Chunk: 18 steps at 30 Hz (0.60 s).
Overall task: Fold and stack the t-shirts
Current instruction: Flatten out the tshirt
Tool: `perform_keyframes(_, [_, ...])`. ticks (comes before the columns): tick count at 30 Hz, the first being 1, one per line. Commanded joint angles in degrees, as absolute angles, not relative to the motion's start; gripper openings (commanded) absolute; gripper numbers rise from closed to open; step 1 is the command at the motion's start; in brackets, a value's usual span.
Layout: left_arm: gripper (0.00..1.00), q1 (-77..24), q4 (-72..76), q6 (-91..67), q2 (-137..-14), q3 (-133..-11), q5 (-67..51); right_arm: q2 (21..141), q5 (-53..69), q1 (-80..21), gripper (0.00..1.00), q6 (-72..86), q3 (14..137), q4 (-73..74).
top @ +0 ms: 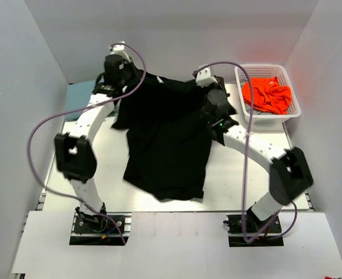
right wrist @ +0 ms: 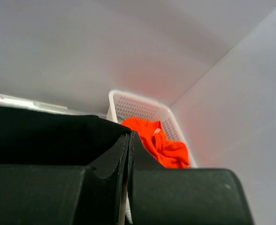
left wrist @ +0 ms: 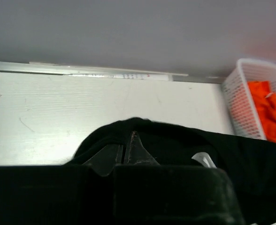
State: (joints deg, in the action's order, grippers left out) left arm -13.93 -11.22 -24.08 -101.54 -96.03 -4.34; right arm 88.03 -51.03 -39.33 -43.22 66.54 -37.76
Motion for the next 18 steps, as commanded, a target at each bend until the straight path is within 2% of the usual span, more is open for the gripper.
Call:
perform_keyframes(1, [0.00, -13.80, -2.21, -19.78, -105.97, -103.86, -4.48, 94.20, -49.50, -34.30, 0.00, -32.44, 71.97, -38.69])
perform_keyframes(5, [0.00, -13.80, 1.05, -15.13, -120.38, -115.11, -5.19, 103.60, -46.23, -29.72, 0.00, -28.92, 80.05, -36.13])
perform_keyframes(6, [0.00, -13.80, 1.58, -13.20, -127.20, -118.18, -4.58, 109.19, -45.62, -29.01, 0.00, -28.31, 81.63, -35.60])
perform_keyframes(7, [0.00, -13.80, 2.10, -12.40, -131.09, -125.52, -4.57, 111.16, -45.09, -26.92, 0.00, -27.69, 87.74, -34.99])
perform_keyframes(9, [0.00, -14.41, 4.03, -10.99, -138.39, -133.81, -5.53, 119.49, -45.00, -24.36, 0.00, -27.60, 92.18, -33.05])
perform_keyframes(10, [0.00, -13.46, 13.53, -13.07, -141.73, -131.86, -10.58, 121.18, -45.61, -24.00, 0.00, -27.86, 99.94, -31.48])
perform_keyframes(11, [0.00, -12.93, 19.54, -17.01, -142.99, -129.83, -10.63, 125.20, -46.05, -22.95, 0.00, -28.12, 102.54, -30.94])
perform_keyframes(13, [0.01, -12.39, 24.85, -23.37, -149.54, -134.97, -6.97, 131.72, -45.97, -21.37, 0.00, -27.86, 113.15, -28.15])
perform_keyframes(14, [0.25, -12.39, 27.48, -25.03, -150.81, -136.04, -7.64, 133.31, -45.18, -20.31, 0.00, -27.51, 118.86, -25.60])
perform_keyframes(15, [0.54, -11.78, 30.21, -28.53, -151.52, -136.05, -8.78, 137.68, -45.18, -19.78, 0.05, -25.86, 121.61, -24.36])
perform_keyframes(16, [0.63, -11.78, 32.58, -29.70, -152.22, -136.05, -8.79, 138.77, -45.00, -18.47, 0.22, -25.49, 126.43, -21.65])
perform_keyframes(17, [0.95, -11.78, 31.56, -31.10, -152.23, -136.05, -7.66, 139.48, -44.04, -18.37, 0.40, -25.14, 129.87, -18.58])
perform_keyframes(18, [1.00, -11.78, 30.60, -32.07, -152.23, -136.58, -6.86, 139.83, -44.03, -18.46, 0.78, -24.96, 130.25, -16.98])
